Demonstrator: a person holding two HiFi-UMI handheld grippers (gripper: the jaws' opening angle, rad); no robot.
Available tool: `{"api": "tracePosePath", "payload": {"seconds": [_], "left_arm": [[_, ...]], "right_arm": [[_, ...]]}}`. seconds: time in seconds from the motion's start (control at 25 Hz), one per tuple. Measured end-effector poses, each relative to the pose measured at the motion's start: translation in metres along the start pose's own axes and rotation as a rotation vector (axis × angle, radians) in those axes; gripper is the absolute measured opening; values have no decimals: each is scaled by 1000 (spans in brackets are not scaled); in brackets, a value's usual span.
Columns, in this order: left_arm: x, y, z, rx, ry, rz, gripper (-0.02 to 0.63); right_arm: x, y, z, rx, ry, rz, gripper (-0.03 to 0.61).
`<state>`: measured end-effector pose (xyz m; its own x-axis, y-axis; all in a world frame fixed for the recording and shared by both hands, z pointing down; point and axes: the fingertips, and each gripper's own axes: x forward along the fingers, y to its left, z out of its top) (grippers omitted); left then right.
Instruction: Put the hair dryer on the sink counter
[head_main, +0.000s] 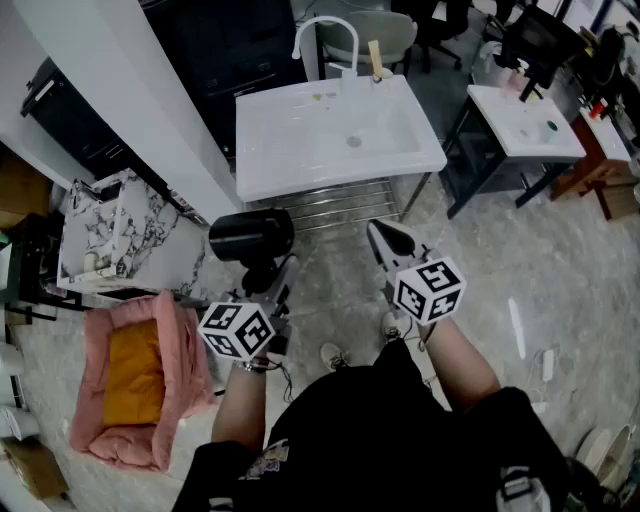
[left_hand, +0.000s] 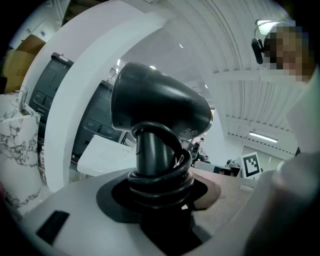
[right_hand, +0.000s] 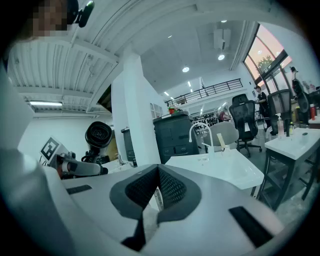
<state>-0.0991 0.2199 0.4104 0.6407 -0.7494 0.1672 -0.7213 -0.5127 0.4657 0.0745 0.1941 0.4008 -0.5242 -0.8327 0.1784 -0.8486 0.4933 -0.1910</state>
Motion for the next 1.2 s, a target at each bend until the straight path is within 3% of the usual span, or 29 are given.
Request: {"api": "tracePosePath", "payload": {"seconds": [0.88, 1.2], "left_arm": [[-19, 16, 4, -18, -24, 14, 216], [-5, 24, 11, -28, -19, 25, 216]], "right_arm": [[9, 20, 4, 8, -36, 33, 0], [25, 2, 15, 10, -34, 28, 0]]}}
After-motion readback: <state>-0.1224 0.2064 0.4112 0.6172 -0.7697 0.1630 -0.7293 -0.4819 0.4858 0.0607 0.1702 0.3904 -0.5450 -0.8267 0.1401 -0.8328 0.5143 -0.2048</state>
